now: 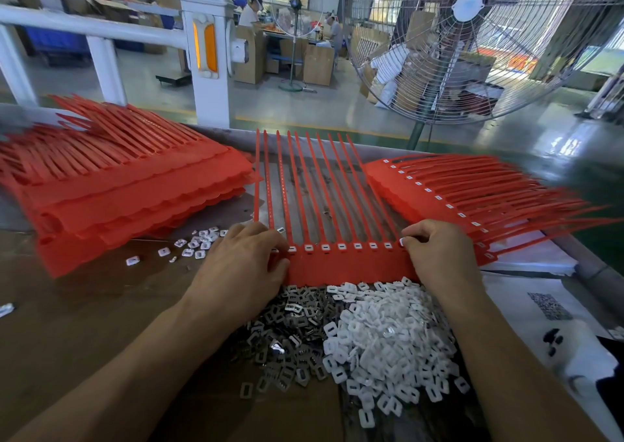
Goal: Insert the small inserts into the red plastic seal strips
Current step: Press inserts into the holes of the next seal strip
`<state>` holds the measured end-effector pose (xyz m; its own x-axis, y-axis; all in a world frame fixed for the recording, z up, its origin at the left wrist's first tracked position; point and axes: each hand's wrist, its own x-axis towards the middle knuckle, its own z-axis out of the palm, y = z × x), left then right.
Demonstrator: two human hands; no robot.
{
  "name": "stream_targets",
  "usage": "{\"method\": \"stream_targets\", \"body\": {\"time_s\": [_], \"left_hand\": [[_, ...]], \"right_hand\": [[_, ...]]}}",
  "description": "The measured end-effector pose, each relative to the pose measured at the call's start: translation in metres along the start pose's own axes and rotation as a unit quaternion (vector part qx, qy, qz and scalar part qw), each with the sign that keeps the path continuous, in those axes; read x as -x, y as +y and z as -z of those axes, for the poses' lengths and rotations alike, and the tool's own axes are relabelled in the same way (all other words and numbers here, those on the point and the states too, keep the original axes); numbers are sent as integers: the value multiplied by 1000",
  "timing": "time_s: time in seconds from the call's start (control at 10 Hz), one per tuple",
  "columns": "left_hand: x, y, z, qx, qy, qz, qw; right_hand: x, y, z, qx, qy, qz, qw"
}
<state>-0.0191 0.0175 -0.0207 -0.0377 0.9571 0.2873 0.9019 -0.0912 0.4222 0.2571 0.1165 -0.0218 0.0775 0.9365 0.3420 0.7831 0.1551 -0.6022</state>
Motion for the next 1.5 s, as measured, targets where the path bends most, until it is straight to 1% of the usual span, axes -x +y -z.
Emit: {"method": "stream_targets", "body": {"time_s": [0.4, 0.6, 0.8, 1.1, 1.3, 1.5], "left_hand": [[-1, -2, -2, 0, 5, -3, 1000], [-1, -2, -2, -3, 5, -3, 1000], [-1, -2, -2, 1, 7, -3, 1000], [-1, -1, -2, -2, 7, -5, 1000], [0, 0, -1, 3, 8, -6, 1000], [0, 0, 0, 1, 9, -8, 1000]], "right_hand": [[-2, 0, -1, 25, -20, -12, 999], [2, -4, 3, 62, -36, -8, 997], [5, -8, 8, 97, -80, -32, 992], [9, -10, 11, 95, -135, -57, 985], [14, -8, 10, 83, -114, -42, 989], [18, -19, 15, 61, -48, -26, 997]]}}
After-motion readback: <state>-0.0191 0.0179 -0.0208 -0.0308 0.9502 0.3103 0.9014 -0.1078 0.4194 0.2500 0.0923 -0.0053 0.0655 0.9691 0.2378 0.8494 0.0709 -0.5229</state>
